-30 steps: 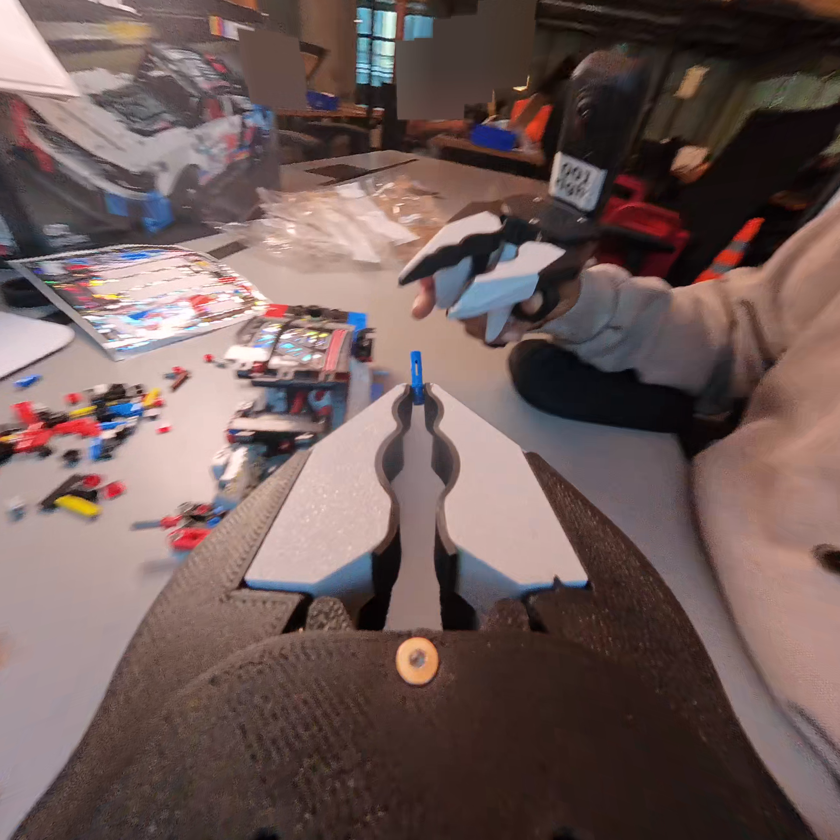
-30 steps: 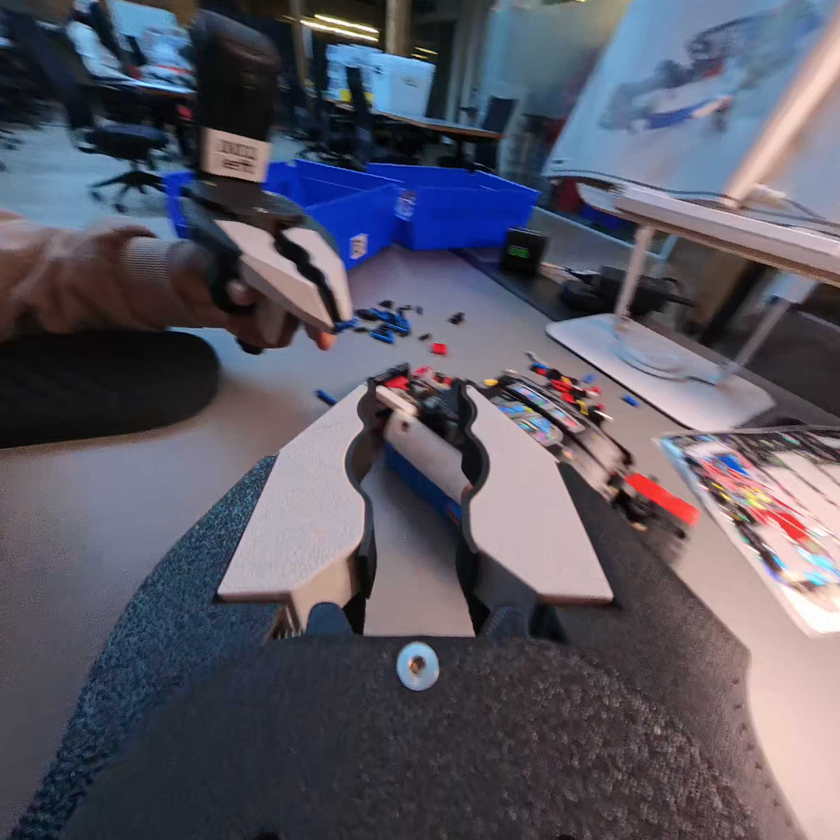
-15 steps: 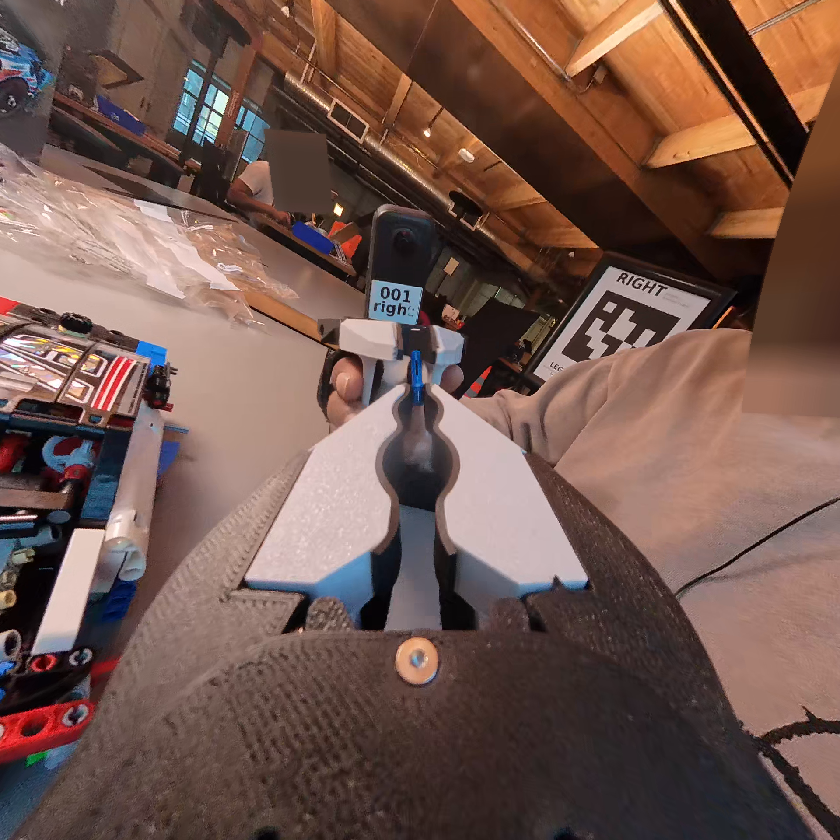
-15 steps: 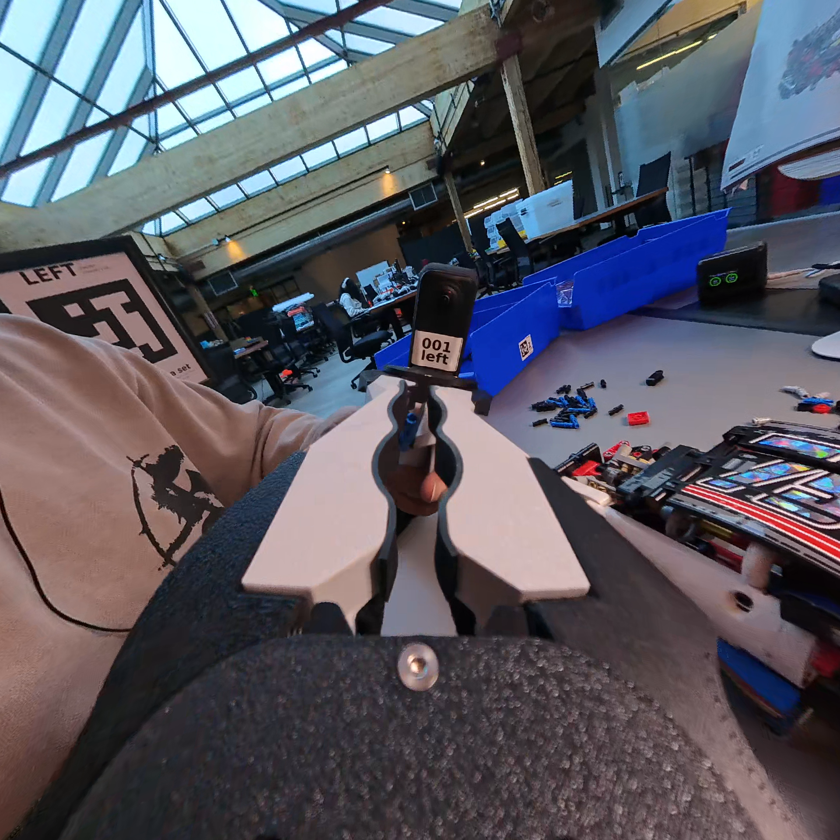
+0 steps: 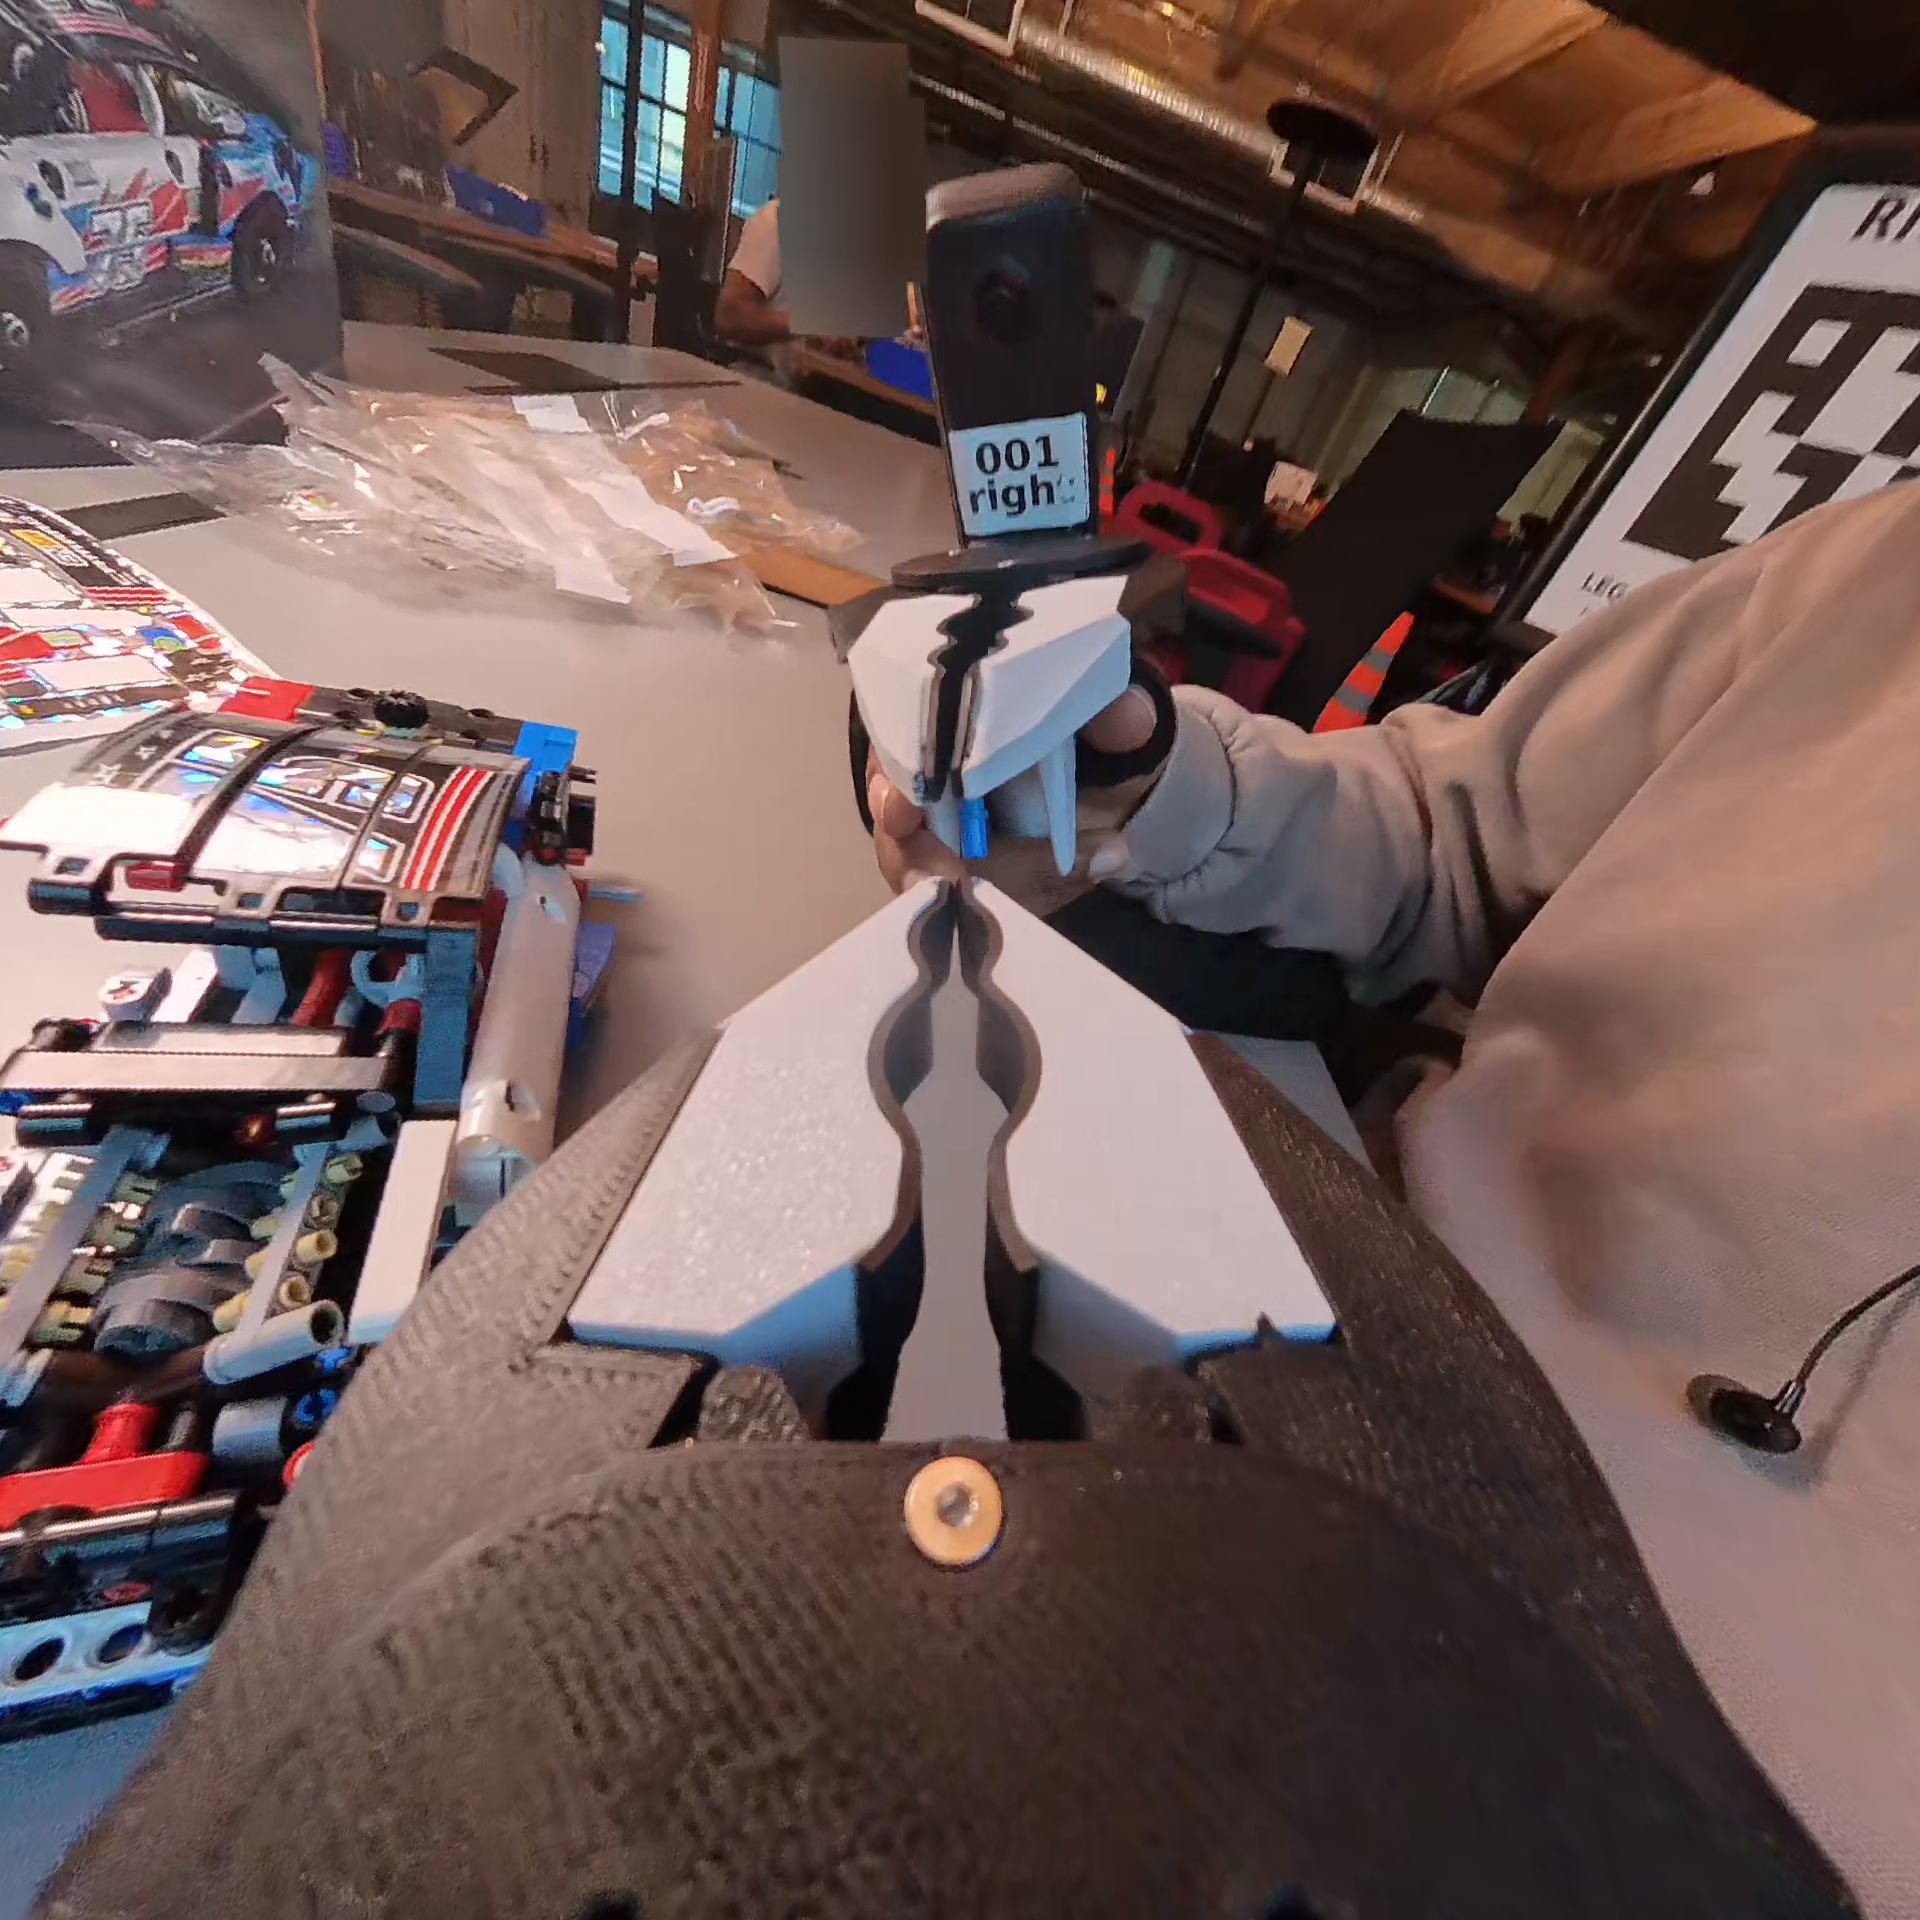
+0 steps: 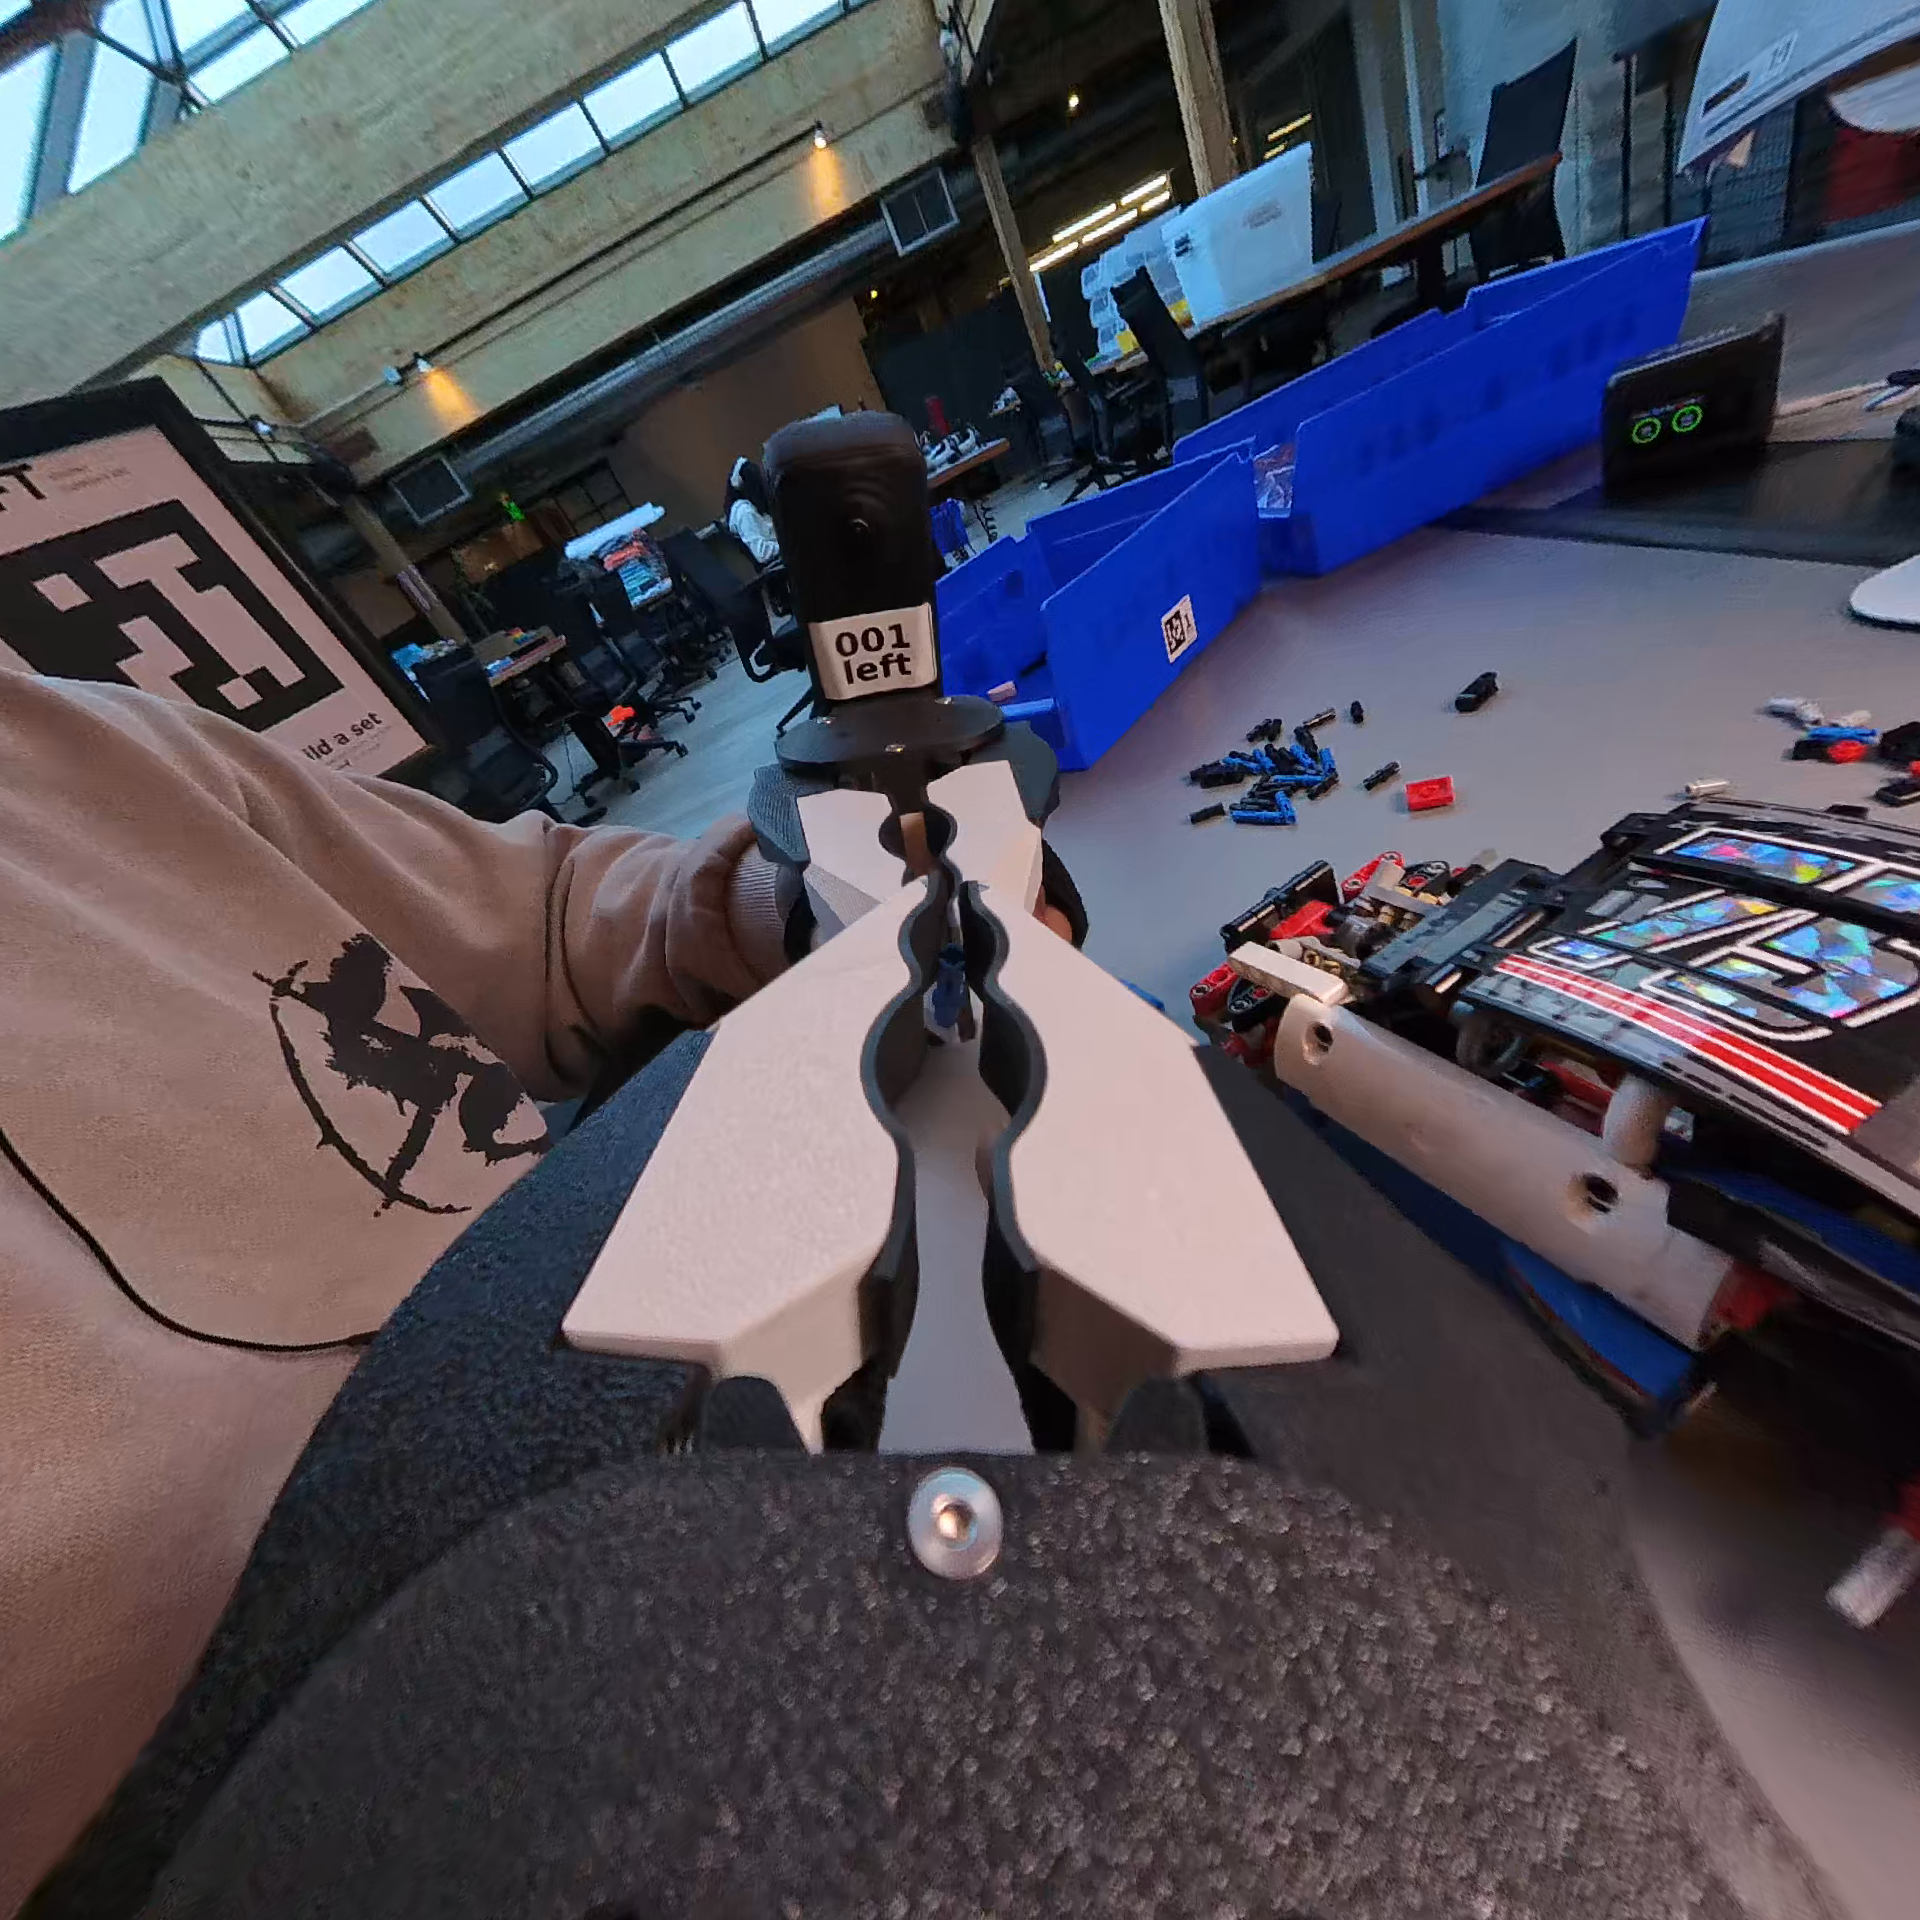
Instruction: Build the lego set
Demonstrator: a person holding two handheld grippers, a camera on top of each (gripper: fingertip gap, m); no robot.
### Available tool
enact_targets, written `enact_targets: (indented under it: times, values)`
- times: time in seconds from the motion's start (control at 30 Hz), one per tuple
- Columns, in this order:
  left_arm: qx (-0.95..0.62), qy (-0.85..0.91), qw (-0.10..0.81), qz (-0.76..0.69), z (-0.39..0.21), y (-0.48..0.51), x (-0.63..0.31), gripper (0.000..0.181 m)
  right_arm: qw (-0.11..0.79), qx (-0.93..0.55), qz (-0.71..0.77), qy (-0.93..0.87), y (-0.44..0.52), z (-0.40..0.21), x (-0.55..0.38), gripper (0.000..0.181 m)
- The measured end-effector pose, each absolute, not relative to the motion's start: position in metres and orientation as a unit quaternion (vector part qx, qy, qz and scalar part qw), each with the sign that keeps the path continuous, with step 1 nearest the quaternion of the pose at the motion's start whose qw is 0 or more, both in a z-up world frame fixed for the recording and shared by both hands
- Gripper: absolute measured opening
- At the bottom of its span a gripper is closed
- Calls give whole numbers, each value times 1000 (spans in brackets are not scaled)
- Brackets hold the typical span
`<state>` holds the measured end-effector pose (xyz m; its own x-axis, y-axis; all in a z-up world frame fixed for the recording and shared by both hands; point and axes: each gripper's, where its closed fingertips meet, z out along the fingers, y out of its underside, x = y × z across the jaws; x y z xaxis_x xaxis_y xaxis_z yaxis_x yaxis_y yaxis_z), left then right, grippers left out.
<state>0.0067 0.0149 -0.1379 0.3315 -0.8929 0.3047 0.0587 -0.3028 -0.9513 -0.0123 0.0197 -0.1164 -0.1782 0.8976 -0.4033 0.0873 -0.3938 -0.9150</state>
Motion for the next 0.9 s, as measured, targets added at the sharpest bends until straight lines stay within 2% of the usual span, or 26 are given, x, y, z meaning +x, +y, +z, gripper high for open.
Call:
enact_targets:
  times: [0.3, 0.43, 0.63, 0.9]
  values:
    - [-663, 326, 472, -481, -148, 14, 14, 0, 315, -563, 612, -457, 18, -126, -15, 1]
    - [-660, 307, 474, -496, -143, 17, 7, 12, 322, -568, 615, -442, 25, -125, -11, 0]
    - [-665, 294, 473, -497, -142, 21, 4, 14, 311, -575, 625, -426, 27, -126, -12, 0]
    - [-663, 286, 459, -517, -142, 19, 9, 0, 293, -582, 634, -416, 23, -132, -20, 1]
